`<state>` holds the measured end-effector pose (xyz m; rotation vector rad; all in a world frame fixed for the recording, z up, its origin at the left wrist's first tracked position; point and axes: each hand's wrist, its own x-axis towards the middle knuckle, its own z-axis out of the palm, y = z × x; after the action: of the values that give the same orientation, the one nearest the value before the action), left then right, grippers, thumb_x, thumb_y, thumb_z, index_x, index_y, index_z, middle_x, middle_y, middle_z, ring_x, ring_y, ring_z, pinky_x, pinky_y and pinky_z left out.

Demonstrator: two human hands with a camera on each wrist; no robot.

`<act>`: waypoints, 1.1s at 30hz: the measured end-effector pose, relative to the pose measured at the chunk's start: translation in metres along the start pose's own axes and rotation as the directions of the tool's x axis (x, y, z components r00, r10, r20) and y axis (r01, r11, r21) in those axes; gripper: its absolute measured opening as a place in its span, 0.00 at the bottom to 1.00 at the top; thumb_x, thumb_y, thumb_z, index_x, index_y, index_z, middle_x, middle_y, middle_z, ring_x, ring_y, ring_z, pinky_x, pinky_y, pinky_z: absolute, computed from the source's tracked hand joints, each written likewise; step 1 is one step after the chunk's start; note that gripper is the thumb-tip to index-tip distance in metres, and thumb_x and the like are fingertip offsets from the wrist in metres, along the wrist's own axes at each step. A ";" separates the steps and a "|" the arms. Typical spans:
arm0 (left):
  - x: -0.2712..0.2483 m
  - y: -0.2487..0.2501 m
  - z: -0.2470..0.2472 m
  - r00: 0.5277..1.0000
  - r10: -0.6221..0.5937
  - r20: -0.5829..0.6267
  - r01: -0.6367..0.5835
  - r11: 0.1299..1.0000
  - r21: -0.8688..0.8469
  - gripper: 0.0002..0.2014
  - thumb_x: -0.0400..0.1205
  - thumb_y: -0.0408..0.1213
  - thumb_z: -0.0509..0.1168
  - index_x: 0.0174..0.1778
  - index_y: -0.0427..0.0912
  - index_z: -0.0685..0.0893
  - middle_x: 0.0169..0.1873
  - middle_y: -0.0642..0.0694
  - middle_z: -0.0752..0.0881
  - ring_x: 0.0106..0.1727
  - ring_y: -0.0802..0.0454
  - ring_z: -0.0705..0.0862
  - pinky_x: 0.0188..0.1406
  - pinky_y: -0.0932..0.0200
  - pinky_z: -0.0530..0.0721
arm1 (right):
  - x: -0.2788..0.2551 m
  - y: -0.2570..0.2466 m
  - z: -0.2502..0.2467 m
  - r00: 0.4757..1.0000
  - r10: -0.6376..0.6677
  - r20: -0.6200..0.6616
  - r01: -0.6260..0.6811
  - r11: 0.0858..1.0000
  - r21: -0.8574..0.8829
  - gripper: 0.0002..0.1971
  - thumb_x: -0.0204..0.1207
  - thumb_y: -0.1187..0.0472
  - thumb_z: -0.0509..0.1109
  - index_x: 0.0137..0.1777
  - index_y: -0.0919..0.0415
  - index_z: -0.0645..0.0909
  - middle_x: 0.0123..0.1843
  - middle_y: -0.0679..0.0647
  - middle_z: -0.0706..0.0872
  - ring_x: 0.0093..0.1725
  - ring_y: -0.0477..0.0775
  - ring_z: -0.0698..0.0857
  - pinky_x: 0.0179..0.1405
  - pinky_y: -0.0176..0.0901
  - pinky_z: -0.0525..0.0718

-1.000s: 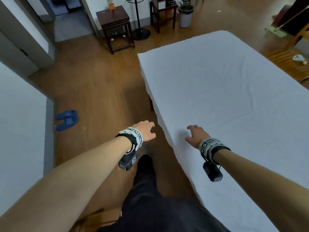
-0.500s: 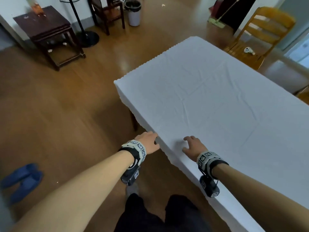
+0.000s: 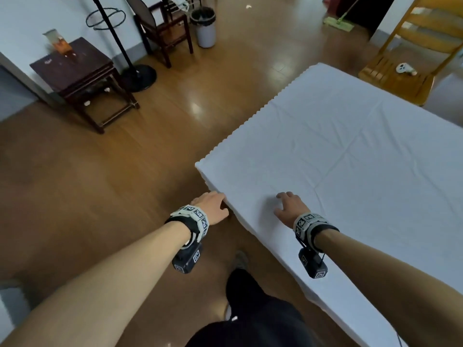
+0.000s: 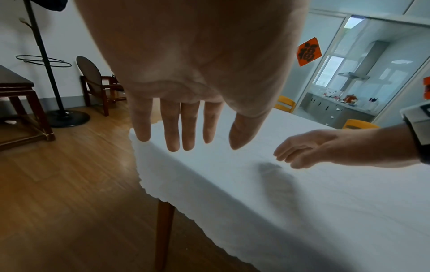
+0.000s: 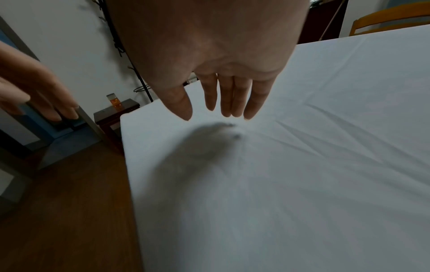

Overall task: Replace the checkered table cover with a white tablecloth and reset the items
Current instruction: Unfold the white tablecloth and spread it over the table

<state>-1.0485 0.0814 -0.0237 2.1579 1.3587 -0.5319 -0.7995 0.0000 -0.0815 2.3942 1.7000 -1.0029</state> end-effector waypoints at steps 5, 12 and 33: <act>0.050 -0.017 -0.057 1.000 -0.009 -0.010 0.010 0.997 0.078 0.25 0.83 0.49 0.58 0.78 0.50 0.70 0.76 0.49 0.73 0.74 0.46 0.73 0.69 0.43 0.75 | 0.068 -0.043 -0.041 0.998 -0.048 -0.048 0.048 0.999 -0.007 0.28 0.80 0.54 0.64 0.79 0.58 0.68 0.77 0.56 0.72 0.76 0.58 0.70 0.67 0.54 0.77; 0.128 -0.044 -0.133 0.997 0.042 -0.061 -0.029 0.981 0.193 0.24 0.83 0.50 0.58 0.75 0.49 0.73 0.70 0.47 0.75 0.71 0.45 0.73 0.67 0.44 0.72 | 0.143 -0.084 -0.088 0.995 -0.020 -0.095 0.012 0.996 -0.085 0.29 0.78 0.49 0.64 0.78 0.58 0.69 0.76 0.57 0.73 0.75 0.60 0.71 0.69 0.55 0.77; 0.376 -0.050 -0.264 0.621 0.688 0.376 -0.752 0.389 0.532 0.24 0.84 0.49 0.58 0.76 0.46 0.71 0.67 0.44 0.77 0.68 0.43 0.76 0.62 0.44 0.76 | 0.189 -0.203 -0.077 0.679 0.723 -0.123 -0.650 0.671 0.356 0.31 0.78 0.50 0.64 0.81 0.56 0.64 0.79 0.54 0.71 0.76 0.57 0.70 0.70 0.52 0.77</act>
<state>-0.9246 0.5258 -0.0466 2.9283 -0.0226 -0.7889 -0.9013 0.2678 -0.0532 3.0642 0.5138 -0.8536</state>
